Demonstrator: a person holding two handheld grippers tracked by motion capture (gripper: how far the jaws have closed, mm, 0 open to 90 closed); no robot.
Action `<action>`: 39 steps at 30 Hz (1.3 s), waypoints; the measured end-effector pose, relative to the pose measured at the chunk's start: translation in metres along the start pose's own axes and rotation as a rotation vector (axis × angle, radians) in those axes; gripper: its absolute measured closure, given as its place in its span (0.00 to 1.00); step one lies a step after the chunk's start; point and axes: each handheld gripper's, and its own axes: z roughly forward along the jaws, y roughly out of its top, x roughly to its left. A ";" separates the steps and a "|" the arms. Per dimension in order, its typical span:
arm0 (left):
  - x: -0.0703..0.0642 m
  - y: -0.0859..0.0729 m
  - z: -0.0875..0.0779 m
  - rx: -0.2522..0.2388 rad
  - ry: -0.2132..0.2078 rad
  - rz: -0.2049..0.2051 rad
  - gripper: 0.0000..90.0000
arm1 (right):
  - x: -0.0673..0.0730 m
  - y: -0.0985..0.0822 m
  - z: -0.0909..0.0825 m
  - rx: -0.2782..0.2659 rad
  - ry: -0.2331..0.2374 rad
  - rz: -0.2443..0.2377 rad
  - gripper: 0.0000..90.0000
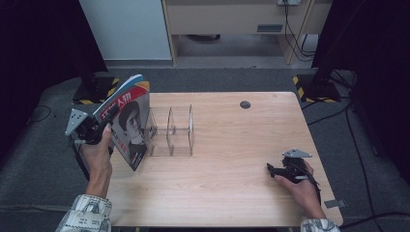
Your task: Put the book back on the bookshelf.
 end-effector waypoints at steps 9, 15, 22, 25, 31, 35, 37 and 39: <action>-0.004 0.000 -0.004 0.049 0.016 -0.001 0.92 | 0.001 0.000 -0.001 0.001 0.003 -0.004 0.18; 0.000 -0.002 -0.006 0.067 0.026 -0.012 0.91 | 0.001 0.000 -0.001 0.001 0.004 -0.004 0.18; 0.003 -0.002 -0.009 0.071 0.030 -0.023 0.91 | 0.001 0.000 0.000 0.001 0.003 -0.002 0.17; 0.003 -0.002 -0.009 0.075 0.030 -0.024 0.91 | 0.001 0.000 0.000 0.001 0.003 -0.002 0.17; 0.004 -0.001 -0.010 0.089 0.032 -0.031 0.91 | 0.001 0.000 -0.001 0.000 0.003 -0.001 0.17; 0.004 0.000 -0.010 0.099 0.032 -0.032 0.90 | 0.001 0.000 -0.001 0.001 0.006 -0.003 0.17; 0.005 0.001 -0.010 0.101 0.036 -0.041 0.90 | 0.001 -0.001 -0.001 0.001 0.006 -0.002 0.17; 0.005 0.001 -0.010 0.105 0.038 -0.044 0.90 | 0.001 -0.001 -0.001 0.003 0.007 -0.005 0.17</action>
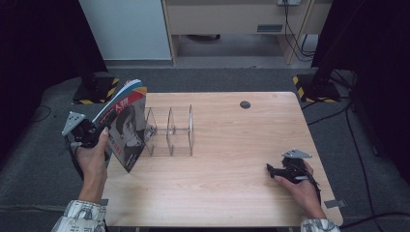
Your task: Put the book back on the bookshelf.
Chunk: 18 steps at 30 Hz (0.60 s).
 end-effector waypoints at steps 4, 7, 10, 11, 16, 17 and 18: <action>0.001 0.001 -0.001 0.009 0.003 -0.002 0.90 | 0.000 0.000 0.000 -0.001 0.001 -0.002 0.17; 0.002 0.002 -0.001 0.013 0.009 0.001 0.90 | 0.000 0.000 0.000 0.000 0.003 -0.006 0.17; 0.004 0.003 -0.001 0.016 0.013 -0.001 0.89 | 0.001 0.000 0.000 -0.001 0.001 0.001 0.17; 0.005 0.003 -0.001 0.017 0.014 0.000 0.88 | 0.001 0.000 0.000 -0.001 0.001 0.000 0.17; 0.005 0.004 -0.001 0.025 0.015 0.019 0.86 | 0.001 0.000 0.000 -0.001 0.001 0.001 0.17; 0.005 0.004 -0.001 0.028 0.013 0.025 0.85 | 0.001 0.000 0.000 0.000 0.002 0.002 0.17; 0.005 0.004 -0.001 0.030 0.011 0.029 0.83 | 0.001 0.000 0.000 -0.001 0.001 0.002 0.17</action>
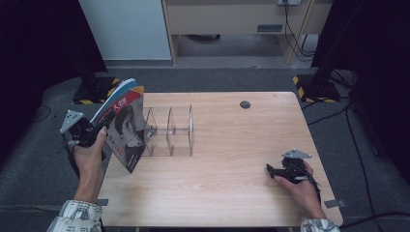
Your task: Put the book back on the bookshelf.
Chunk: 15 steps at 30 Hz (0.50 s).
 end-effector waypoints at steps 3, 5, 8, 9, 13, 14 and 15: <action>0.001 -0.001 -0.001 0.001 -0.007 0.000 0.78 | 0.000 0.000 0.000 0.000 0.000 0.000 0.17; 0.001 -0.001 -0.001 0.001 -0.005 0.006 0.75 | 0.000 0.000 0.000 -0.001 0.000 -0.004 0.17; 0.002 -0.001 -0.002 -0.001 -0.005 0.012 0.71 | 0.000 0.000 0.000 -0.001 0.001 -0.005 0.17; 0.001 0.000 -0.002 -0.004 -0.004 0.019 0.70 | 0.000 0.000 0.000 -0.001 0.001 -0.007 0.17; 0.001 0.000 -0.002 -0.010 -0.001 0.026 0.65 | 0.000 0.000 0.000 -0.002 0.000 -0.006 0.17; 0.001 0.000 -0.002 -0.010 -0.001 0.026 0.63 | 0.000 0.000 0.000 -0.002 0.000 -0.006 0.17; 0.001 0.000 -0.002 -0.010 0.003 0.030 0.62 | 0.000 0.000 0.000 -0.001 0.001 -0.007 0.17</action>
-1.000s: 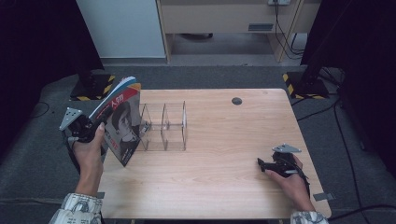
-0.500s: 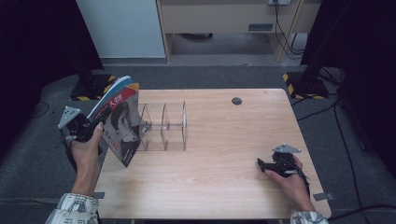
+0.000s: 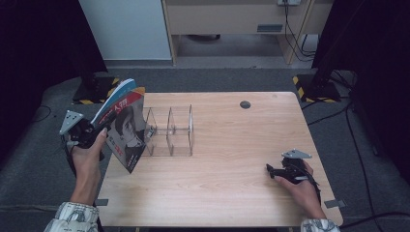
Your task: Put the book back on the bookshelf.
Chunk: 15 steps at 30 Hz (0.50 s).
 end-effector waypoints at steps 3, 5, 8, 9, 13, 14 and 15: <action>0.000 0.000 0.000 0.001 0.005 0.003 0.56 | 0.000 0.000 0.000 -0.001 -0.001 0.002 0.17; 0.000 0.000 0.000 -0.001 0.018 0.007 0.51 | 0.000 0.000 0.000 -0.001 -0.001 0.000 0.17; -0.001 -0.001 0.000 -0.002 0.018 0.014 0.43 | 0.000 0.000 0.000 -0.001 0.000 0.000 0.17; -0.001 -0.001 0.000 -0.002 0.018 0.014 0.41 | 0.000 0.000 0.000 -0.001 0.000 0.000 0.17; -0.001 -0.001 -0.001 -0.014 0.017 0.019 0.32 | 0.001 0.000 0.000 -0.002 -0.003 0.004 0.17; -0.001 -0.001 -0.001 -0.018 0.017 0.018 0.30 | 0.001 0.000 0.000 -0.001 -0.001 0.002 0.17; -0.001 -0.002 -0.001 -0.021 0.016 0.017 0.28 | 0.001 0.000 0.000 -0.001 -0.001 0.004 0.17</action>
